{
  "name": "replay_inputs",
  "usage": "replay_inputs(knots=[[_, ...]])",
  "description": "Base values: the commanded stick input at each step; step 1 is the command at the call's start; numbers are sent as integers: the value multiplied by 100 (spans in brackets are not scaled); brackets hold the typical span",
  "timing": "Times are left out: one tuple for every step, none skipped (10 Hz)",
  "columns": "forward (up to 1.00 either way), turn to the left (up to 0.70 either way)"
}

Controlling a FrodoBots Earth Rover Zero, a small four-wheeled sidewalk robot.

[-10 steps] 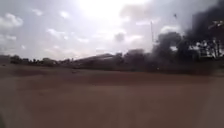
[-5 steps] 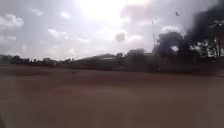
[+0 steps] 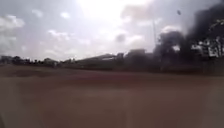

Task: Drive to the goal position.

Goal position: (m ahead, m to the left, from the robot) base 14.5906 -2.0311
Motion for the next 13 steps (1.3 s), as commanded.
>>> replay_inputs(knots=[[70, 0], [70, 0], [70, 0], [70, 0], [70, 0], [70, 0], [70, 0], [70, 0], [70, 0], [70, 0], [70, 0], [70, 0], [70, 0]])
